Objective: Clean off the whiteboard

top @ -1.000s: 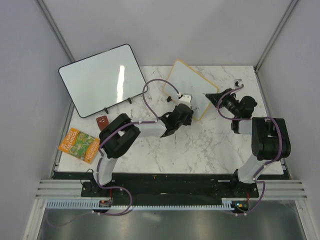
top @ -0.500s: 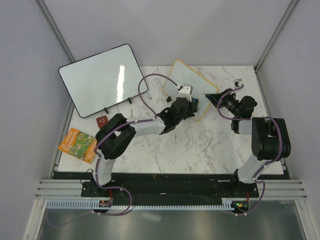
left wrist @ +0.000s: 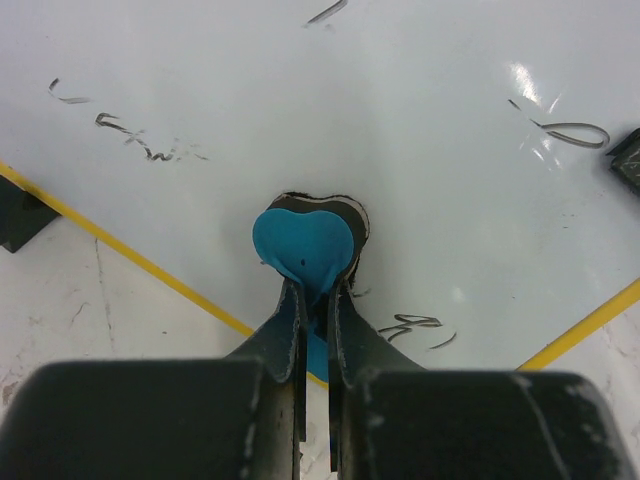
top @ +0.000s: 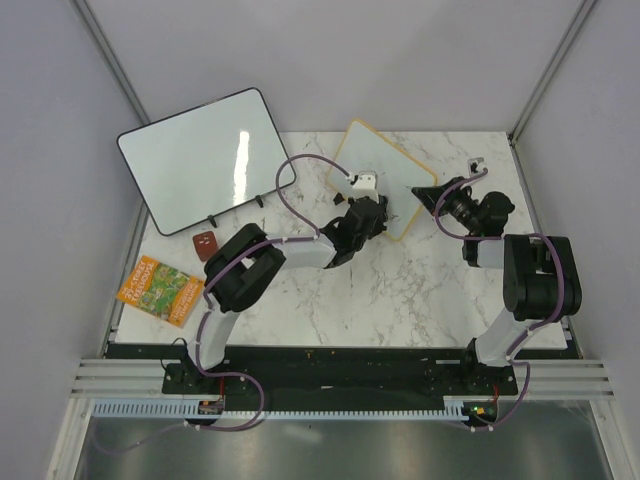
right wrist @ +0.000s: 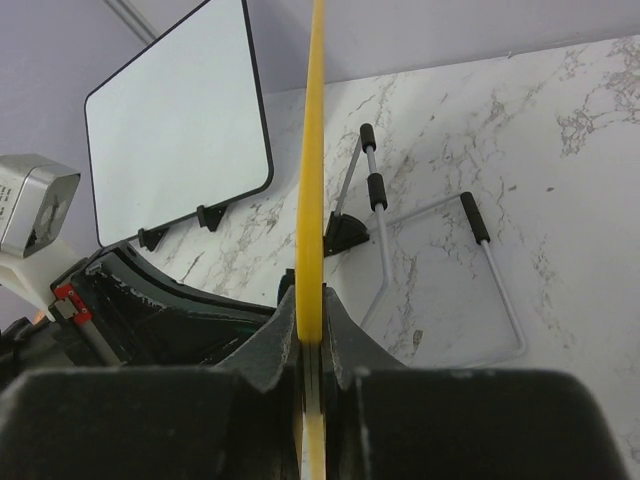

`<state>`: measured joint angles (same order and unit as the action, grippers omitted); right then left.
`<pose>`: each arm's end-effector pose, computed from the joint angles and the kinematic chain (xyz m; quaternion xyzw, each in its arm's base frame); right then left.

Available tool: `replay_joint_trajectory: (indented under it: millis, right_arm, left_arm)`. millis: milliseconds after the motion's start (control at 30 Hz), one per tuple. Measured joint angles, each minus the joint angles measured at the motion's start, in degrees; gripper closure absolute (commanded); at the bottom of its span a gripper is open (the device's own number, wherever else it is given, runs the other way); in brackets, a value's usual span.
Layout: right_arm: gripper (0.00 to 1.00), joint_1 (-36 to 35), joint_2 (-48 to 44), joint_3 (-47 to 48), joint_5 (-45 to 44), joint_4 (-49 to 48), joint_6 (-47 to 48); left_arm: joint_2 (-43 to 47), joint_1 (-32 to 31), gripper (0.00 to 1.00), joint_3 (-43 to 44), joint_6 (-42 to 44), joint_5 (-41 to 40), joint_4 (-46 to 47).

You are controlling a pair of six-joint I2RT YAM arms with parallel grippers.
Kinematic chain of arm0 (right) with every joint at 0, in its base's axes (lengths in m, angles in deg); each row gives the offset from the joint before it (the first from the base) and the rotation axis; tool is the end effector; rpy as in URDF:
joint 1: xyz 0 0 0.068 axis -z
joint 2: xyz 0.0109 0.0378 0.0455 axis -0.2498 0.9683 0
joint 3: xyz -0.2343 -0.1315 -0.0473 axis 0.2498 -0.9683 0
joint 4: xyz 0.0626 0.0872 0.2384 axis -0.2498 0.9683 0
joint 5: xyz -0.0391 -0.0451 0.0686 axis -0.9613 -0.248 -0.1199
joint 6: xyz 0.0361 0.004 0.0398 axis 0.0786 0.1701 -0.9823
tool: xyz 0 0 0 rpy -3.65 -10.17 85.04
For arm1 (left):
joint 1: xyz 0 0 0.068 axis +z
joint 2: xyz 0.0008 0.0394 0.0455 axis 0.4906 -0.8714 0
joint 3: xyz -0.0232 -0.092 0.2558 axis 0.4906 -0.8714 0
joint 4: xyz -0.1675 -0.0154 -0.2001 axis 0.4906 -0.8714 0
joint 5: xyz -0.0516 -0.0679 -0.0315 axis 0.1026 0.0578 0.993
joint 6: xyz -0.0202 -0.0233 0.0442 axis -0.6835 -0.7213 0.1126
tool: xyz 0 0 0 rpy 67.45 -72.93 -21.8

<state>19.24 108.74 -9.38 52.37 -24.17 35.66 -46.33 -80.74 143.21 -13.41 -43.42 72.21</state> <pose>0.3304 -0.0028 0.1948 -0.0439 0.6926 0.4198 0.5849 0.3108 -0.3633 0.1768 0.0326 0.7968 -0.2215 0.5612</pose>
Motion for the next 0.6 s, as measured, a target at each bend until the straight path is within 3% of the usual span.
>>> replay_joint_trajectory:
  millis: [267,600]
  right_arm:
    - [1.00,0.11,0.00,0.26,-1.40,0.09,0.94]
    - [1.00,0.48,0.00,0.52,-1.57,0.07,1.60]
  left_arm:
    - [-0.79,2.86,0.98,0.90,-2.32,8.74,0.68]
    - [-2.29,1.31,0.98,3.52,-2.14,5.57,-0.35]
